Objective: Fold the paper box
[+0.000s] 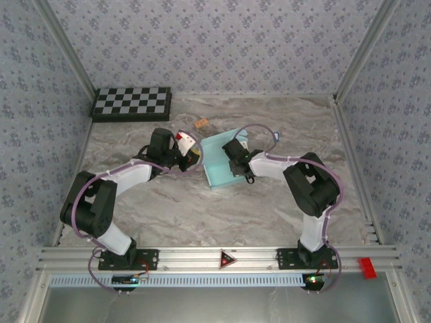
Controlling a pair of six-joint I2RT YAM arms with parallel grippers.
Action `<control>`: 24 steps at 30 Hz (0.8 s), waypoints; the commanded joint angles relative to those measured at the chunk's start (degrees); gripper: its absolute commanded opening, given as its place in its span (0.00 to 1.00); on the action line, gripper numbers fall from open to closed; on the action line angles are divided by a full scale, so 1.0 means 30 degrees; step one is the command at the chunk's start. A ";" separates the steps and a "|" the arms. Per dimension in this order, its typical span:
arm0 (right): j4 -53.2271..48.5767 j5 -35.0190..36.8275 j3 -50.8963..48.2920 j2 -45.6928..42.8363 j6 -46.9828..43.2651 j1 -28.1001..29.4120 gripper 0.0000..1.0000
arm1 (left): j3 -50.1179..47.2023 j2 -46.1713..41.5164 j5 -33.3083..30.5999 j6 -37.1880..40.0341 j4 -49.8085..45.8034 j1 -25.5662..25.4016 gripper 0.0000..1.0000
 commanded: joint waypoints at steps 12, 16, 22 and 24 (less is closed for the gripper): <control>-0.4469 0.3752 0.0026 0.2288 0.1836 -0.0620 0.13 | 0.0389 0.0100 0.0248 0.0562 -0.1532 0.0373 0.00; -0.4042 0.3238 -0.0136 0.1982 0.1550 -0.0591 0.12 | 0.0411 0.0068 0.0323 0.0591 -0.1629 0.0373 0.00; -0.1820 0.0295 -0.0816 0.0640 0.0598 -0.0481 0.14 | 0.0382 0.0032 0.0612 0.0650 -0.1709 0.0376 0.00; -0.1603 -0.0221 -0.0713 0.0461 0.0649 -0.0416 0.15 | 0.0382 0.0032 0.0723 0.0650 -0.1682 0.0373 0.00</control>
